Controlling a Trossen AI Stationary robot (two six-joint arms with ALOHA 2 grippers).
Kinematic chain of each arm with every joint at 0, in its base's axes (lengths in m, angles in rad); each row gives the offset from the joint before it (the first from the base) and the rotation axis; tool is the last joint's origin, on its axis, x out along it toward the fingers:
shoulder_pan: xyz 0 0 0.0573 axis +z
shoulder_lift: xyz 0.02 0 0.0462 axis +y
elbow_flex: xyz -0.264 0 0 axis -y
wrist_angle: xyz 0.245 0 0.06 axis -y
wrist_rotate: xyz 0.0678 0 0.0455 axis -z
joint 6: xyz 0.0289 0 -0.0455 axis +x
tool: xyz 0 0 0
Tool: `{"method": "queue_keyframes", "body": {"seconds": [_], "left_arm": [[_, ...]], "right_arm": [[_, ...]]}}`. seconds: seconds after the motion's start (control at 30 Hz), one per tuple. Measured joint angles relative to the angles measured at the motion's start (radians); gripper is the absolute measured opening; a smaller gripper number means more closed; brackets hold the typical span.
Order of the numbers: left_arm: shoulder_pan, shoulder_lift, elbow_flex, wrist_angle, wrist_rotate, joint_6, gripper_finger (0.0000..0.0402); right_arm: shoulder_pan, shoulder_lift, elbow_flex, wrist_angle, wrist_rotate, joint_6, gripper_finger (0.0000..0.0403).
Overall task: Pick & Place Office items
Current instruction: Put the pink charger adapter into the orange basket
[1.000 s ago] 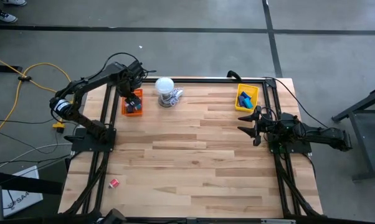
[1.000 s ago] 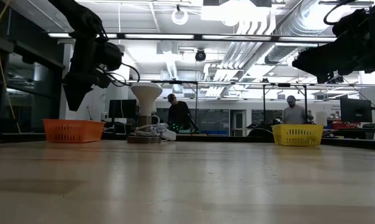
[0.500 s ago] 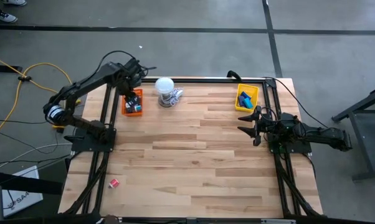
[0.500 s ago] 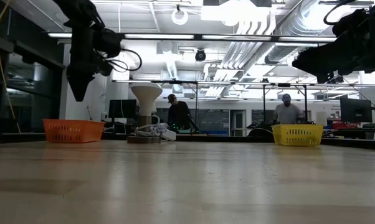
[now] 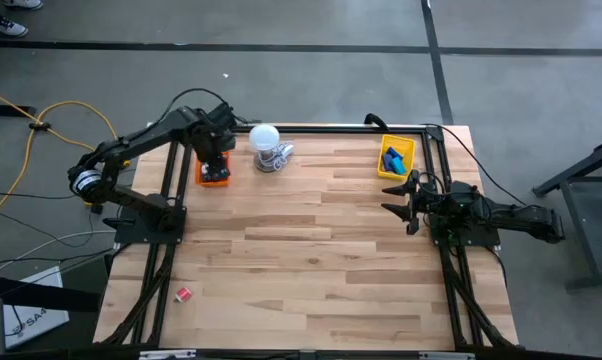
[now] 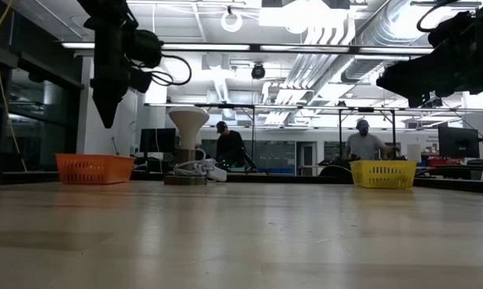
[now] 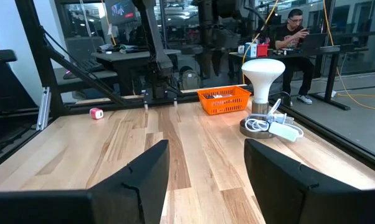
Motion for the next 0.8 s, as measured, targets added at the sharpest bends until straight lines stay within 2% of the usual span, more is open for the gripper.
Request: {"method": "queue_keyframes", "body": {"seconds": [0.33,0.57,0.8], "left_arm": [[-0.362,0.0,0.0,-0.013,0.005,-0.084,0.0169],[-0.628,0.0,0.0,-0.01,-0.045,-0.209,0.0169],[-0.878,0.0,0.0,-0.01,-0.049,-0.351,0.0169]], "right_arm": [[0.0,0.0,0.0,0.0,0.0,0.0,0.0195],[0.0,0.0,0.0,0.0,0.0,0.0,0.0195],[0.0,0.0,0.0,0.0,0.0,0.0,0.0195]]}}
